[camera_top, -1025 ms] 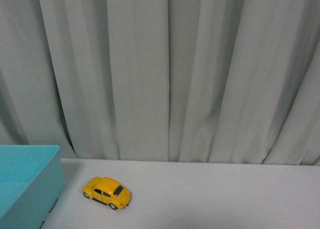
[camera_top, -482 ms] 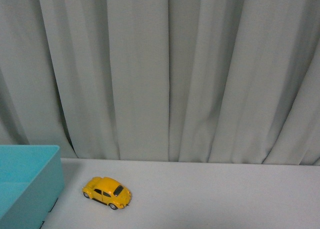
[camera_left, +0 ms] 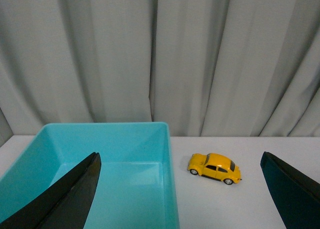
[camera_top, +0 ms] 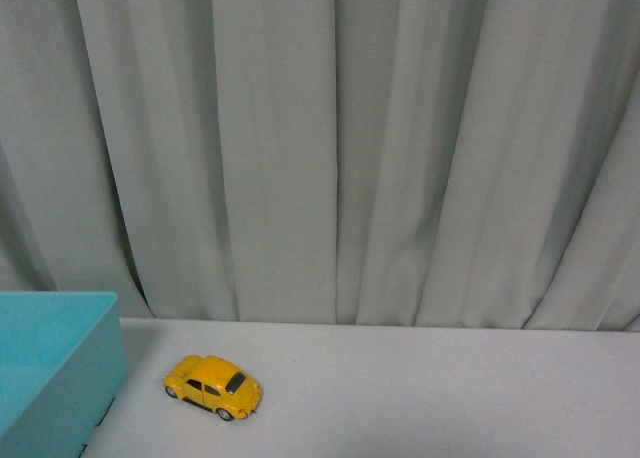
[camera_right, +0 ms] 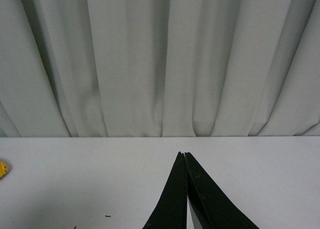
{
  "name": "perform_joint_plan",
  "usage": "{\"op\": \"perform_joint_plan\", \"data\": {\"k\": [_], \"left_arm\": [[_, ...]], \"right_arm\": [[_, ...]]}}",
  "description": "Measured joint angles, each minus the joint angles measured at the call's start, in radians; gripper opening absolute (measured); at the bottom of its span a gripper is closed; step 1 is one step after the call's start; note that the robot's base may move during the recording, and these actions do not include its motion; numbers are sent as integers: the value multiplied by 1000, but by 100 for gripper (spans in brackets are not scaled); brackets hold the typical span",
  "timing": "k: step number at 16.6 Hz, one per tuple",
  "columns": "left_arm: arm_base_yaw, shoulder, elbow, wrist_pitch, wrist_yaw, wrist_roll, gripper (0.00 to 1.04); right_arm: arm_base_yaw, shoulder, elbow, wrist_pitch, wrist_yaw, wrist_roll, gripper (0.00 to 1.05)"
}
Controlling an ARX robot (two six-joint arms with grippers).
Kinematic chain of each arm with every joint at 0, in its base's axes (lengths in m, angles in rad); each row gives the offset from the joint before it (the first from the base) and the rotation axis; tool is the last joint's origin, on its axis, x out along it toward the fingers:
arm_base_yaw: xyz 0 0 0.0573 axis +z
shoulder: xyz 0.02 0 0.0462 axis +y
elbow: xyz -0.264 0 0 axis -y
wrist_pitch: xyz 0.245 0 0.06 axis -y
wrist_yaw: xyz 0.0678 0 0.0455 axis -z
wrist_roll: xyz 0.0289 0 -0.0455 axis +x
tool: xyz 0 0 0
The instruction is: Wind up and store yellow beetle toy
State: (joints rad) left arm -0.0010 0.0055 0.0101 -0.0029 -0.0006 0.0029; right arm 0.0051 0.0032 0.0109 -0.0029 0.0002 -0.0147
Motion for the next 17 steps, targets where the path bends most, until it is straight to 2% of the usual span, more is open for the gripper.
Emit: {"op": "perform_joint_plan", "data": {"k": [3, 4, 5, 6, 8, 11, 12, 16, 17], "left_arm": [[0, 0, 0, 0, 0, 0, 98], [0, 0, 0, 0, 0, 0, 98], [0, 0, 0, 0, 0, 0, 98], [0, 0, 0, 0, 0, 0, 98], [0, 0, 0, 0, 0, 0, 98], [0, 0, 0, 0, 0, 0, 98], [0, 0, 0, 0, 0, 0, 98], [0, 3, 2, -15, -2, -10, 98], [-30, 87, 75, -211, -55, -106, 98]], "right_arm": [[0, -1, 0, -1, 0, 0, 2], [0, -1, 0, -1, 0, 0, 8], [0, -1, 0, -1, 0, 0, 21], [0, -1, 0, -1, 0, 0, 39], [0, -1, 0, -1, 0, 0, 67], [0, -1, 0, -1, 0, 0, 95], [0, -1, 0, -1, 0, 0, 100], [0, -1, 0, -1, 0, 0, 98], [0, -1, 0, -1, 1, 0, 98]]}}
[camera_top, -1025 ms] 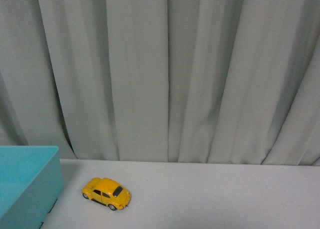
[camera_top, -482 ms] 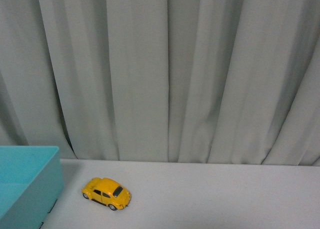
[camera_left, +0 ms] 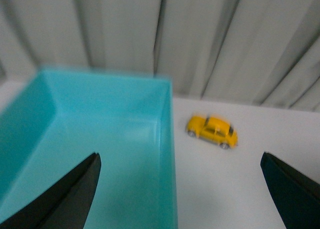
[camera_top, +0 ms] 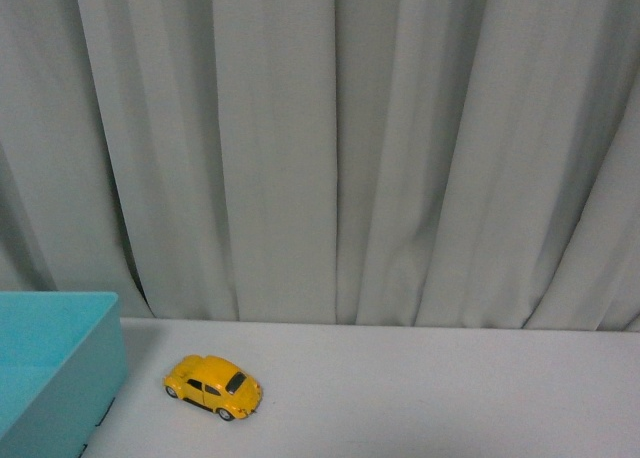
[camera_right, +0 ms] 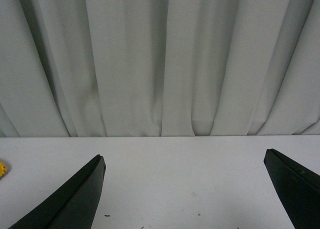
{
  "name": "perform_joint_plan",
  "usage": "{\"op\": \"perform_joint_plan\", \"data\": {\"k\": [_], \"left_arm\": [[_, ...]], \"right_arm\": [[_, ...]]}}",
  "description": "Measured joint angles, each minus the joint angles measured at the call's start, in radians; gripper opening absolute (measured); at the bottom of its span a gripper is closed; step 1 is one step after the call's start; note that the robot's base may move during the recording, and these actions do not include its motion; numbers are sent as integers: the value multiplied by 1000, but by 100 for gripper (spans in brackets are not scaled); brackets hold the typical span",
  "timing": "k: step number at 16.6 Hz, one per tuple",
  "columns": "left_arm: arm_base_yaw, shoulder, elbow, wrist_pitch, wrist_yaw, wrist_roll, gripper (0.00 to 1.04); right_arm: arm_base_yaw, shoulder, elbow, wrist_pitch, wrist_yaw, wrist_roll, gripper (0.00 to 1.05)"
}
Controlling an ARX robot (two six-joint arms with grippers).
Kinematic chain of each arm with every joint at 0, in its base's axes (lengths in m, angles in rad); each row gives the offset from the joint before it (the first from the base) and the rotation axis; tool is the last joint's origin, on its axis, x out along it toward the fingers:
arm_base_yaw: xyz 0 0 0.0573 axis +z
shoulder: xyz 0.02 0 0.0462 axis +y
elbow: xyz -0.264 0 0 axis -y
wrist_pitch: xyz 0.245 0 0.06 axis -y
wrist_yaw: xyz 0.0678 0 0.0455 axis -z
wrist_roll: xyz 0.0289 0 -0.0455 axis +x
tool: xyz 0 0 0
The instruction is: Wind up and store yellow beetle toy
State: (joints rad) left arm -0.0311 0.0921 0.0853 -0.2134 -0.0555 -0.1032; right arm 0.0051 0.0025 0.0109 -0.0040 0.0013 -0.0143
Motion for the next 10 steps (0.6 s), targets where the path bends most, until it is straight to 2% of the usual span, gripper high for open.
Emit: {"op": "perform_joint_plan", "data": {"k": [1, 3, 6, 8, 10], "left_arm": [[-10, 149, 94, -105, -21, -183, 98], [44, 259, 144, 58, 32, -264, 98], [99, 606, 240, 393, 108, -167, 98], [77, 904, 347, 586, 143, -33, 98], [58, 1073, 457, 630, 182, 90, 98]], "right_arm": [[0, 0, 0, 1, -2, 0, 98], [0, 0, 0, 0, -2, 0, 98], [0, 0, 0, 0, -1, 0, 98], [0, 0, 0, 1, -1, 0, 98], [0, 0, 0, 0, -1, 0, 98]]}}
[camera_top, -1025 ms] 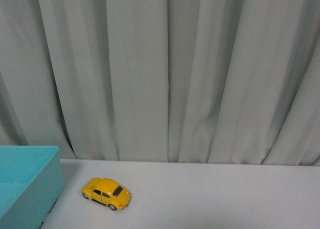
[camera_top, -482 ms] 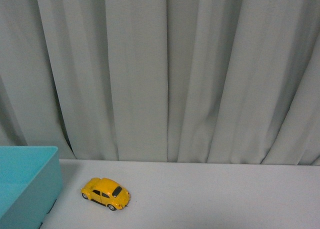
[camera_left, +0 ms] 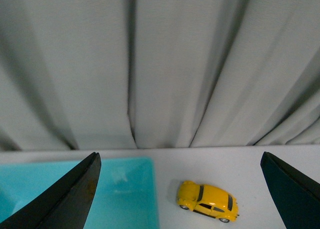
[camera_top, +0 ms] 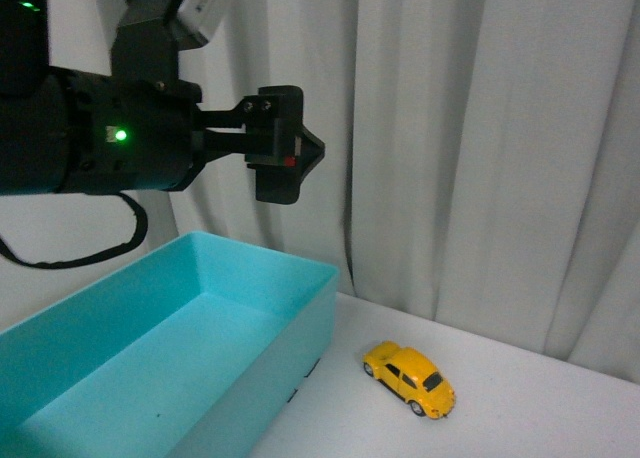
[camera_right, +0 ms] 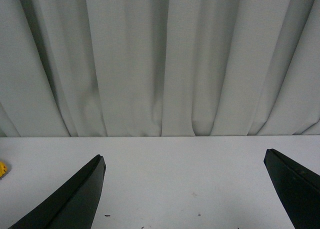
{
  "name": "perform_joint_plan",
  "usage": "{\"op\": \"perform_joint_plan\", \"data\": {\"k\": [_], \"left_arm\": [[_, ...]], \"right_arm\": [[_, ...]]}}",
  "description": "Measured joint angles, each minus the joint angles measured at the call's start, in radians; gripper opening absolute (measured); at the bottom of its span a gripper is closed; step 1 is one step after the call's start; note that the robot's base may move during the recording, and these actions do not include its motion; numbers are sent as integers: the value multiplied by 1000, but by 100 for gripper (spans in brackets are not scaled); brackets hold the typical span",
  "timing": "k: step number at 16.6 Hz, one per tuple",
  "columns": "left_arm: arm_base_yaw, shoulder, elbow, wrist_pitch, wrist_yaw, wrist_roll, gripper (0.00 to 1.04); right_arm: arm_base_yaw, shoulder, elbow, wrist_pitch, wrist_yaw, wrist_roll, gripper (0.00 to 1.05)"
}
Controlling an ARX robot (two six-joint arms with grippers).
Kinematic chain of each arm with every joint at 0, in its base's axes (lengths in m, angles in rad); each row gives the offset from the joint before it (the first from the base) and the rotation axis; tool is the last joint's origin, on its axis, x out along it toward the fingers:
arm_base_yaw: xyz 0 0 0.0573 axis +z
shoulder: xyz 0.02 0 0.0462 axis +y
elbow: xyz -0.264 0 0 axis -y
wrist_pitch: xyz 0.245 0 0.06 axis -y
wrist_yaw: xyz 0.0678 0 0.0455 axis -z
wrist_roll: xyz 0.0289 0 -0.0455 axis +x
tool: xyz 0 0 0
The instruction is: Wind up and store yellow beetle toy
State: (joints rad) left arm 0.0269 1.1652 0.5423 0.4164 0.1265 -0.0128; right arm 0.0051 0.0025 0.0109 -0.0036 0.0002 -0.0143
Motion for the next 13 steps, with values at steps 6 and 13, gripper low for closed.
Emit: {"op": "perform_joint_plan", "data": {"k": [6, 13], "left_arm": [[-125, 459, 561, -470, 233, 690, 98], [-206, 768, 945, -995, 136, 1465, 98]], "right_arm": [[0, 0, 0, 0, 0, 0, 98], [0, 0, 0, 0, 0, 0, 98]]}}
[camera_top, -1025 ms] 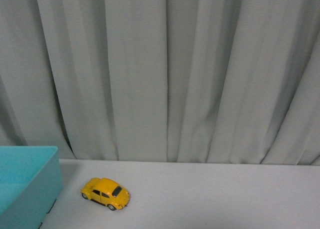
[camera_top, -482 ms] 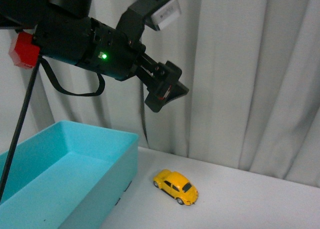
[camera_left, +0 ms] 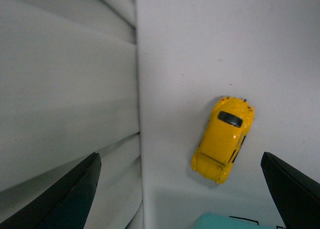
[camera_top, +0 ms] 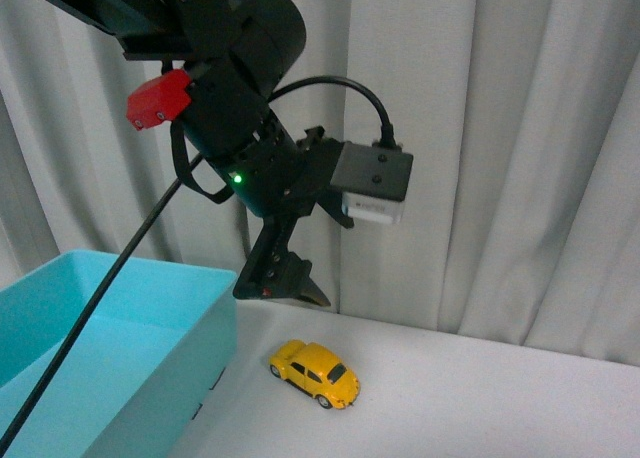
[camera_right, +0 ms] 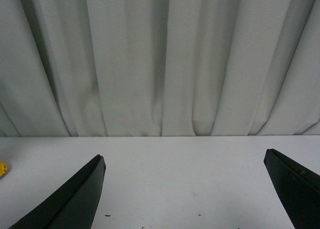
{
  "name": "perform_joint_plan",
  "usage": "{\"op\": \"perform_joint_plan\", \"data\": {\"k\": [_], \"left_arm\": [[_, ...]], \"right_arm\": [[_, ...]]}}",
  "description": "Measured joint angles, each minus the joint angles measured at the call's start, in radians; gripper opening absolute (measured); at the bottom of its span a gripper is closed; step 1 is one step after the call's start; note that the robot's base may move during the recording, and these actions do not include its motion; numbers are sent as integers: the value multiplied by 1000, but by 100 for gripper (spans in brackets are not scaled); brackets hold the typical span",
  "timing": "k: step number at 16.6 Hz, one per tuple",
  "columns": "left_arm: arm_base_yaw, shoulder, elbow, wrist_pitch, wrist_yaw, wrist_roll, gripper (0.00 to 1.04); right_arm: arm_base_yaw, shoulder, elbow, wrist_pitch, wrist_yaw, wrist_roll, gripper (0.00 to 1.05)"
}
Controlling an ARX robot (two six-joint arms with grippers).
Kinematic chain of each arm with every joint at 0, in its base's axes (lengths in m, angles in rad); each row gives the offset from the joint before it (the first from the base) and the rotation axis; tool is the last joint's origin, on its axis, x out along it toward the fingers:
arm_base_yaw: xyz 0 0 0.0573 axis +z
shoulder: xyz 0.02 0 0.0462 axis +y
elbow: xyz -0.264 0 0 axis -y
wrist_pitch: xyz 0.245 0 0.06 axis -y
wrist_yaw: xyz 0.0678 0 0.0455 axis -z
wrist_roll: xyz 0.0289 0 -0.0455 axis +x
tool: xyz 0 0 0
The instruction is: Wind up and store yellow beetle toy
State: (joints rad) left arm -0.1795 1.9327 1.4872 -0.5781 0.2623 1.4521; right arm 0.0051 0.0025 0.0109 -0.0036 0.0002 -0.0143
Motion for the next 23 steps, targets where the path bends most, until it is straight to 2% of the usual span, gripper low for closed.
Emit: {"op": "perform_joint_plan", "data": {"k": [3, 6, 10, 13, 16, 17, 21, 23], "left_arm": [[-16, 93, 67, -63, -94, 168, 98], [-25, 164, 80, -88, -184, 260, 98], [-31, 239, 78, -34, -257, 280, 98], [-31, 314, 78, -2, -302, 211, 98], [-38, 340, 78, 32, -292, 206, 98], [-40, 348, 78, 40, -291, 210, 95], [-41, 365, 78, 67, -286, 230, 48], [-40, 363, 78, 68, -289, 229, 44]], "right_arm": [[0, 0, 0, 0, 0, 0, 98], [0, 0, 0, 0, 0, 0, 98], [0, 0, 0, 0, 0, 0, 98], [0, 0, 0, 0, 0, 0, 98], [0, 0, 0, 0, 0, 0, 98], [0, 0, 0, 0, 0, 0, 98], [0, 0, 0, 0, 0, 0, 98], [0, 0, 0, 0, 0, 0, 98]]}}
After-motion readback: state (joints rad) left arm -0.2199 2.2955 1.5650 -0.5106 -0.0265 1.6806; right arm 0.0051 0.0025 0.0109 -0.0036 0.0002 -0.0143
